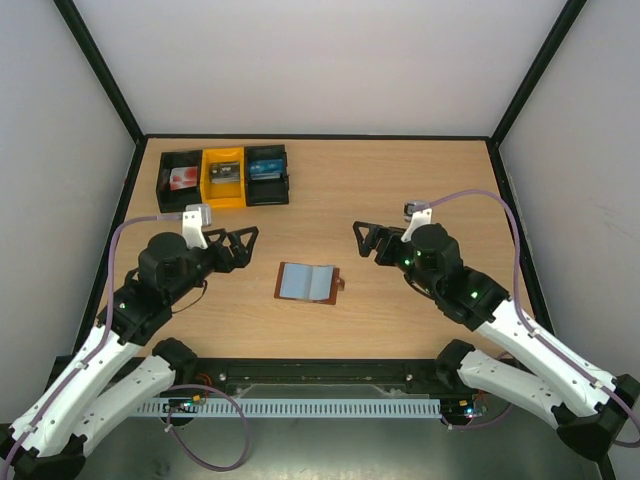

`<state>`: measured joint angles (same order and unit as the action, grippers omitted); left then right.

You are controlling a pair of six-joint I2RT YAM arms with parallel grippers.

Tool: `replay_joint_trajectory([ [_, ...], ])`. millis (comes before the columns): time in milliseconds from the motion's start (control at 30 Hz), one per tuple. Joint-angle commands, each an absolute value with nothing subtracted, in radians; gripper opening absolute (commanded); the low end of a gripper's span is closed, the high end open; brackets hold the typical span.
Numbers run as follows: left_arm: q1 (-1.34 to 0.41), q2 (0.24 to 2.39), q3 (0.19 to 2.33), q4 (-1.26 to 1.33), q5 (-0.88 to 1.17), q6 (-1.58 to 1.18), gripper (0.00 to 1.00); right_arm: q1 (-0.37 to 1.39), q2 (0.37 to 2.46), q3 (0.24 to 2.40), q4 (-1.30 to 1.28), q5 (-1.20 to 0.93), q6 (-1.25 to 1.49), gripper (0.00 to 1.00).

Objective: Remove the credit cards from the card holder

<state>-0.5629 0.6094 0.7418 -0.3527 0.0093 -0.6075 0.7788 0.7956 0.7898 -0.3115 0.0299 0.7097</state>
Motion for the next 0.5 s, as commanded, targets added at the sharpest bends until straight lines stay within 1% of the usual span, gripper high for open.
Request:
replay_joint_trajectory([
  [0, -0.566, 0.602, 0.760, -0.334, 0.063, -0.601, 1.00, 0.780, 0.770, 0.847, -0.360, 0.048, 0.698, 0.98],
  [233, -0.567, 0.546, 0.731, -0.266, 0.126, -0.622, 1.00, 0.780, 0.753, 0.822, -0.357, 0.030, 0.718, 0.98],
  [467, -0.566, 0.524, 0.719, -0.256, 0.122, -0.640, 1.00, 0.780, 0.746, 0.807, -0.358, 0.013, 0.725, 0.98],
])
